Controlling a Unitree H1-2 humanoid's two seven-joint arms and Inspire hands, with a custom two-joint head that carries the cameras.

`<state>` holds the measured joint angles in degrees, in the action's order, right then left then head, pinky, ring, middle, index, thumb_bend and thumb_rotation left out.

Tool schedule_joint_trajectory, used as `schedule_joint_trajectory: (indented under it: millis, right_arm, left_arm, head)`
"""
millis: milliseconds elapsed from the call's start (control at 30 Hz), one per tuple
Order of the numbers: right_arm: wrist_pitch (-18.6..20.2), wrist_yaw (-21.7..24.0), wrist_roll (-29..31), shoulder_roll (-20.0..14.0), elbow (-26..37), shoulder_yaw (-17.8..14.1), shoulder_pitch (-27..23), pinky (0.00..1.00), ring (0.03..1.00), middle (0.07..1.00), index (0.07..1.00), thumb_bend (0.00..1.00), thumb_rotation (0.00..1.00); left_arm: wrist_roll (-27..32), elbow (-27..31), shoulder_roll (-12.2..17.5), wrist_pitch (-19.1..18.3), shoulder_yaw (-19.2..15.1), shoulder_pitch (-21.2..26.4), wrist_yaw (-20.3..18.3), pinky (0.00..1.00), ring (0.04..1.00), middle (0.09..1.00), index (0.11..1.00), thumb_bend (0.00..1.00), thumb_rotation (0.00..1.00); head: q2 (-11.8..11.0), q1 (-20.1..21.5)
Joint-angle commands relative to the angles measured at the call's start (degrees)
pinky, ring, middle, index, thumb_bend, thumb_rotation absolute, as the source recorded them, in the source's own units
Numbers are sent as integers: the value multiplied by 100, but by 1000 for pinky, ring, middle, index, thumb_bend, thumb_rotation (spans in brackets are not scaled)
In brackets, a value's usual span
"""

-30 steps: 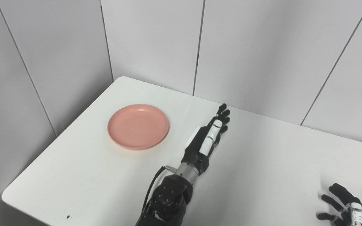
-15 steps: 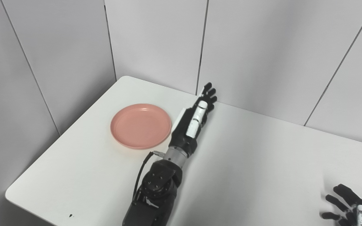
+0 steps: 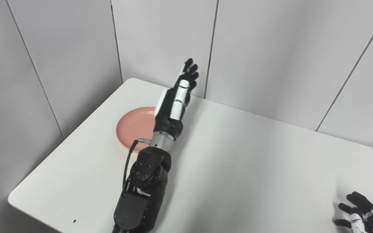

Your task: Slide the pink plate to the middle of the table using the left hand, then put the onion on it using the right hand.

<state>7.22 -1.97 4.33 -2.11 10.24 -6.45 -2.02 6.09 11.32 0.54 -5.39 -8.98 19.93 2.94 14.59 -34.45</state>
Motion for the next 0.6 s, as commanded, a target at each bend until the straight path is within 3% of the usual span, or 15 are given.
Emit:
schedule_joint_trajectory:
  millis: [0,367,567]
  right_arm:
    - [-372,18,58,-15,33,-37,-147,425,650,727,700,381,0]
    - [-373,56,120,-59,3,-53,-168,425,645,725,700,382,0]
    - [-419,68,155,-87,-80,-62,-219,424,640,724,700,383,0]
  left_arm:
    - [-33,279,139,246,-107,249,104,994,988,986,970,389,1000]
    - [78,658,394,82,-535,334,326,1000,1000,1000,990,377,1000]
    - [147,525,579,167,-817,522,476,1000,1000,997,985,360,1000]
  head:
    - [-5,-12]
    - [-59,-75]
    - [-93,-67]
